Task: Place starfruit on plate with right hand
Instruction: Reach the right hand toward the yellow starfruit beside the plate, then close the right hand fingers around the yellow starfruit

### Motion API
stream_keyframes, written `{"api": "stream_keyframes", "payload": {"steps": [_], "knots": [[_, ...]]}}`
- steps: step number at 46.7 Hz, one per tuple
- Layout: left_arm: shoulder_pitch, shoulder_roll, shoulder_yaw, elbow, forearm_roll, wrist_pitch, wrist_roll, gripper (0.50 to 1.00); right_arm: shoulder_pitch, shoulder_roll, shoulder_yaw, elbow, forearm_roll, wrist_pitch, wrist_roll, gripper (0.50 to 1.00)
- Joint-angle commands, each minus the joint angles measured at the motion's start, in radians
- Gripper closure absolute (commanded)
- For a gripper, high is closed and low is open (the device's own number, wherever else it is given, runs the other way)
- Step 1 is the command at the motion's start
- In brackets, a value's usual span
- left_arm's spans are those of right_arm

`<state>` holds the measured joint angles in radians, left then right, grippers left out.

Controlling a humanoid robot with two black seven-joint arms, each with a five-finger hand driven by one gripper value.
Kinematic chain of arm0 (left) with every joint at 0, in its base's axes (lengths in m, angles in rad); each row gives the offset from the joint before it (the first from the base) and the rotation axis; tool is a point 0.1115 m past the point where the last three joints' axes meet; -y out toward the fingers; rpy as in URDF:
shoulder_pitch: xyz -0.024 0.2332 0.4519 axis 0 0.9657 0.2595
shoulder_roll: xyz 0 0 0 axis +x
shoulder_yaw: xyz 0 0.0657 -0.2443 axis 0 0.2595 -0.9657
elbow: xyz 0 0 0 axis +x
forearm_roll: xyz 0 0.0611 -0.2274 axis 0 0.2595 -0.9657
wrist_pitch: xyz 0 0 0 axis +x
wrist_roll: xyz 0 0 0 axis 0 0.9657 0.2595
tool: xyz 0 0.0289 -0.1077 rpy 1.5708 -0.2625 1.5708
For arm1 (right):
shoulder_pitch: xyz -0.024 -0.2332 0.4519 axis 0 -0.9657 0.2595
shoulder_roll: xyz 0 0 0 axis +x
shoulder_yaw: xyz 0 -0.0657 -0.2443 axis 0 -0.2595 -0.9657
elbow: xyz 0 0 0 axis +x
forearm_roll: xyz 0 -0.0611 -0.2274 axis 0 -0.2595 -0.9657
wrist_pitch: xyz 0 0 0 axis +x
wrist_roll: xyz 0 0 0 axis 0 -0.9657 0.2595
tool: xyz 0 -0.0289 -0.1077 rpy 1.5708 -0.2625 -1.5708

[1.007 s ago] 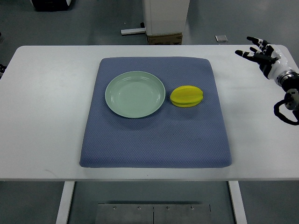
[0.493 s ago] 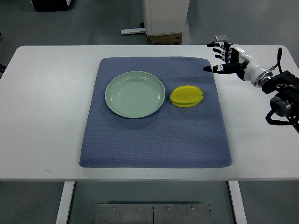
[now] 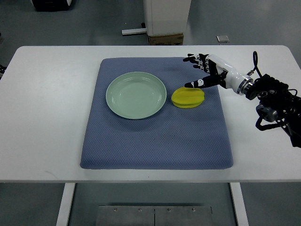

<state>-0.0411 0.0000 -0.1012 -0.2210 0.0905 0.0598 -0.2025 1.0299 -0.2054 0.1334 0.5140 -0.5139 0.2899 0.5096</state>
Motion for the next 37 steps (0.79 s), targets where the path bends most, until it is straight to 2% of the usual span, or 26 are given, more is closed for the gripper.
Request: {"api": "stream_keyframes", "payload": {"steps": [1,6,28,37], "knots": [[0.000,0.000,0.000,0.000,0.000,0.000,0.000,0.500,0.004,0.006,-0.049,0.000,0.000,0.000,0.027,0.500],[0.000,0.000,0.000,0.000,0.000,0.000,0.000,0.500,0.007,0.007,-0.086,-0.002,-0.002,0.000,0.049,0.500],[0.000,0.000,-0.002,0.000,0.000,0.000,0.000,0.500,0.006,0.034,-0.113,-0.014,-0.040,-0.014,0.056,0.502],[0.000,0.000,0.000,0.000,0.000,0.000,0.000,0.500,-0.002,0.038,-0.164,-0.041,-0.040,-0.031,0.092,0.502]]}}
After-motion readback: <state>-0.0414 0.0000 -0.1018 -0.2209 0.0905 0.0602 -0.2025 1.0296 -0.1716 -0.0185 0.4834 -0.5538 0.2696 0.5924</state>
